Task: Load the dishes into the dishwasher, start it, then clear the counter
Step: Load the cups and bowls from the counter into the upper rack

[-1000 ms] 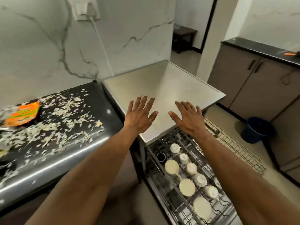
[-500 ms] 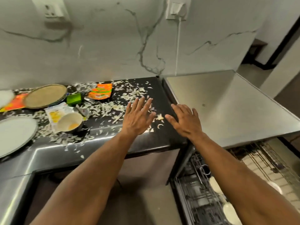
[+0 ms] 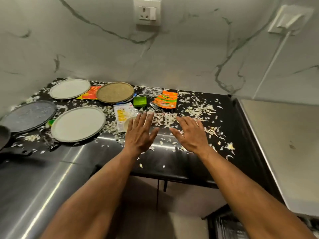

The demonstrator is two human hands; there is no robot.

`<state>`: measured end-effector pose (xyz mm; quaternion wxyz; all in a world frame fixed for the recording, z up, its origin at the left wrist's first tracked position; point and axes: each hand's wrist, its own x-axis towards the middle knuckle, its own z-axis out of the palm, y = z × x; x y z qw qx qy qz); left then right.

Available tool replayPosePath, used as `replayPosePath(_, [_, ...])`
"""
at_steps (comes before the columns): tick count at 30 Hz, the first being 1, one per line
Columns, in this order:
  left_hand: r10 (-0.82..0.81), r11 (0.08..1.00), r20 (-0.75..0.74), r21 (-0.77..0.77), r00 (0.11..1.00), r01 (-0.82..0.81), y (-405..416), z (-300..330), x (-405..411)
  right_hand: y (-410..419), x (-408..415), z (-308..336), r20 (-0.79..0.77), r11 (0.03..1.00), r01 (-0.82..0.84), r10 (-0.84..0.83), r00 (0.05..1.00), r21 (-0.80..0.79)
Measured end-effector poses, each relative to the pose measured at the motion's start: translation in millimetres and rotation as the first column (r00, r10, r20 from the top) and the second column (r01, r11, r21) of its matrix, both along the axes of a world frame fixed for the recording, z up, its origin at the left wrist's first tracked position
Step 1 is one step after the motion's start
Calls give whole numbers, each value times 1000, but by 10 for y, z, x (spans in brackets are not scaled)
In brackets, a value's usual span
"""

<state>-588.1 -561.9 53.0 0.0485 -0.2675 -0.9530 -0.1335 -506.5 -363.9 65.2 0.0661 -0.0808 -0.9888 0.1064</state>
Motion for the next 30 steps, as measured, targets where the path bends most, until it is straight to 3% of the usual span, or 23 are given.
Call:
replayPosePath(5, [93,996,33,-5,995,-93,-306,-109,-284,-189,-475,-98,16,991,-132,132,991,1])
replayPosePath(12, [73,994,52,-81,996,-69,-610,-307,-536,-331,-1085,-340,112,922,-386,381,918,25])
replayPosePath(19, [-49,969,47,-239,998,59,-654,-476,-640,-262,-1426,-607,197,669,-704,676,710,239])
replayPosePath(23, [-71,978,23,-195,997,74,-613,-546,-649,-212,-1520,-751,54,648,-715,730,682,262])
replayPosePath(30, [-105,991,-95,-91,990,96,-508,-508,-670,-144,-1563,-725,-95,648,-752,762,641,124])
